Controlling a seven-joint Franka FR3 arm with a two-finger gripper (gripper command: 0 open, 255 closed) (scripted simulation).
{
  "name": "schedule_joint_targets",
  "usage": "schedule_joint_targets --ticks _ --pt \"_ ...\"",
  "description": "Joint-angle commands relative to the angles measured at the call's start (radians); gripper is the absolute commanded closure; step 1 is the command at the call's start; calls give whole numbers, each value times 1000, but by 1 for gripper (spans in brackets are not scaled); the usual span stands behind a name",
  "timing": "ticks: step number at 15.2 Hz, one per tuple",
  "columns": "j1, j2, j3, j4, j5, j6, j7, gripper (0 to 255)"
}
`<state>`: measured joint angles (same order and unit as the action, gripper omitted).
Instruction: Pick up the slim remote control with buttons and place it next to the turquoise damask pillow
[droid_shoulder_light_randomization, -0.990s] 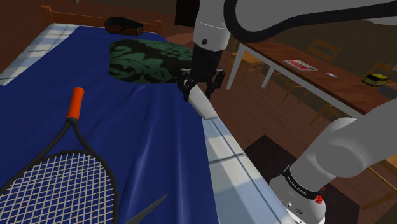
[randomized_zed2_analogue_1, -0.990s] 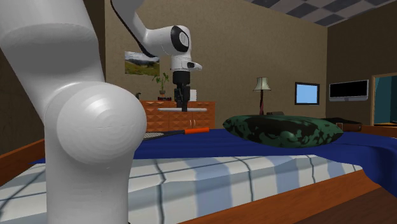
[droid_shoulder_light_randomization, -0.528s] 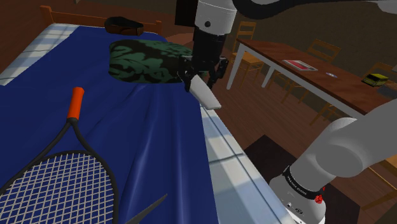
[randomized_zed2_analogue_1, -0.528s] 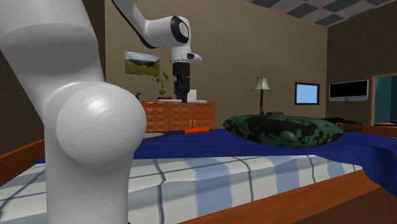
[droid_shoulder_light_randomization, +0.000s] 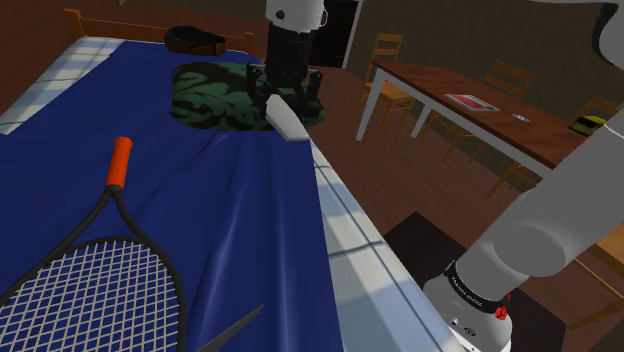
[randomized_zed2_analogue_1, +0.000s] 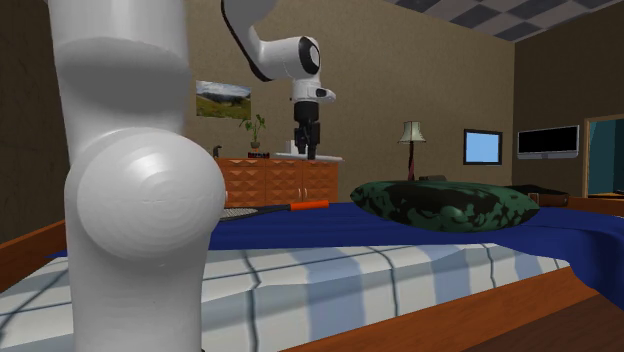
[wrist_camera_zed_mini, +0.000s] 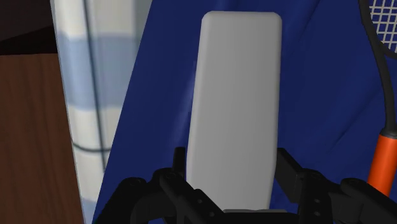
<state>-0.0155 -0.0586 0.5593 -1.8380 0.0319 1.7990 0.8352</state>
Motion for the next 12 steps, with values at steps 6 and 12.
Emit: schedule_joint_targets --ticks 6,12 --pt "34 326 -1 355 -174 -78 45 255" --pt "90 505 -25 561 -255 -123 50 255"
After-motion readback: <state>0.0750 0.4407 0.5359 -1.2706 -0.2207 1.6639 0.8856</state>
